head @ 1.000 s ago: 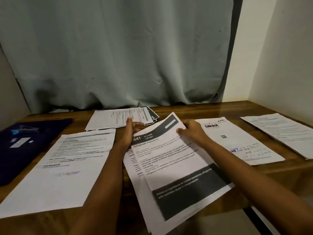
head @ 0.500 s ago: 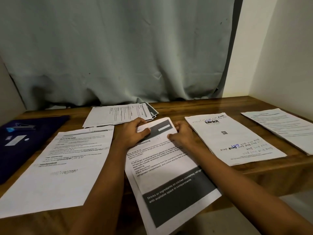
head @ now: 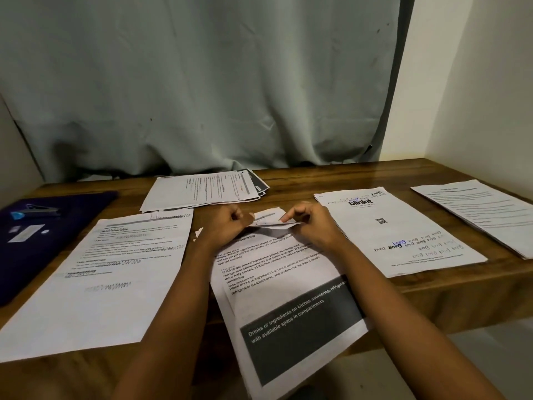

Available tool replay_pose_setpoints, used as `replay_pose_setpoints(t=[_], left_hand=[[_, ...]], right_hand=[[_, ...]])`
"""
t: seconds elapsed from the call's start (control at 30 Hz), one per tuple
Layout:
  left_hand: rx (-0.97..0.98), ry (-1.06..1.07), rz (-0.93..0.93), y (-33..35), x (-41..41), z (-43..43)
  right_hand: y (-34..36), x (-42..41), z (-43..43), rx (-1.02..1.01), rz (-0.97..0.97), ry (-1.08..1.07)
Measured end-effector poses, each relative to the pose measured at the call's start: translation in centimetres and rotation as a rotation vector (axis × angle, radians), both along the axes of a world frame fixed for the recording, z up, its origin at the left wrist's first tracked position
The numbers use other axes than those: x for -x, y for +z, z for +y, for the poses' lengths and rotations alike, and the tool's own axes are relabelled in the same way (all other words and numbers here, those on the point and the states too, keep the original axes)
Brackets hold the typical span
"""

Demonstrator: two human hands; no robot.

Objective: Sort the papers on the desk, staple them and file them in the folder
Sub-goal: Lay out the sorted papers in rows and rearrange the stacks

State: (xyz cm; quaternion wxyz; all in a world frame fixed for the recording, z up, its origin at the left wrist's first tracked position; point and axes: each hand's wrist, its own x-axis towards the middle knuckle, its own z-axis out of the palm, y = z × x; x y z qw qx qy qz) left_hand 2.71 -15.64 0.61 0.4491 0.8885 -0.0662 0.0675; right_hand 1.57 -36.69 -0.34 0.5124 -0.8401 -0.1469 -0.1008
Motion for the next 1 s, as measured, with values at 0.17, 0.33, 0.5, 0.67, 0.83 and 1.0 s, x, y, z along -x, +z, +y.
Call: replay_pose_setpoints(t=[0.17,0.33,0.5,0.67,0.83,1.0], left_hand=[[-0.009,-0.074,0.020,-0.4,-0.1,0.9],[0.020,-0.107,0.096,-0.7,-0.2,1.0],[0.075,-0.083,0.084,-0.6,-0.4,0.6],[0.017,-0.043,0.028,0.2,0.6,0.1],[0.039,0.039,-0.036,0.9,1.6,-0.5],[0.137,0.061,-0.038,1.1,1.3,-0.5]], right_hand=[[1.2,0.1,-2.3,-0.251,0.186,0.222],[0.6,-2.2,-2.9,-0.374,0.226,-0.087],[1.1,-3.2,-2.2,-0.025,0.310,-0.245],[3.7,-3.2,-0.6,0.357,0.440,-0.226],[3.7,-3.7,-0.2,0.381,0.475,-0.233],[2.5,-4.6,-0.4,-0.053,0.348,-0.316]])
